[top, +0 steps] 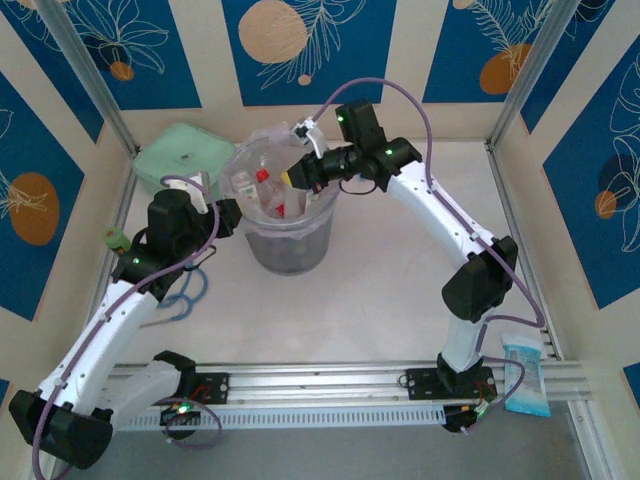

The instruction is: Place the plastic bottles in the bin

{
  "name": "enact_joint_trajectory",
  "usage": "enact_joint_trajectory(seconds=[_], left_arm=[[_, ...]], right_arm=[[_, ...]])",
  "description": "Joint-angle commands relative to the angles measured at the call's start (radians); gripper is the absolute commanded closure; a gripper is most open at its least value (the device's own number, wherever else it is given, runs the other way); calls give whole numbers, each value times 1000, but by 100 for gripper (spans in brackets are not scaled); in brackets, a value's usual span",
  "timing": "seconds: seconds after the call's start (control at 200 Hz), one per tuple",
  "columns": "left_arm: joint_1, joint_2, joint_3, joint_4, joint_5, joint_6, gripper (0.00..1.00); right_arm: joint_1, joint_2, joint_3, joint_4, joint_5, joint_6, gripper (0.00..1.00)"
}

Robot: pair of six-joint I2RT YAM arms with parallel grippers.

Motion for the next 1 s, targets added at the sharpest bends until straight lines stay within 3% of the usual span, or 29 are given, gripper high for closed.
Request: enact_joint_trajectory(seconds=[0.0,0.275,0.53,0.68,0.77,0.996], left_arm=[[-4,20,-26,-16,65,-7,74],[-4,14,-19,-24,61,-1,75],[-5,20,-14,-18,69,2,75],[-4,20,-3,-24,68,12,75],[-5,19,5,-32,63,19,74],[-5,22,10,-32,63,35,73]], right_arm=[[33,35,-30,-67,-94,40,91],[71,118,-131,-71,-4,97,91],[65,144,-38,-81,-10,141,90],[63,109,119,-124,39,148,77],[51,63,180,-126,100,160,64],[-45,-52,157,-50,194,240,38]])
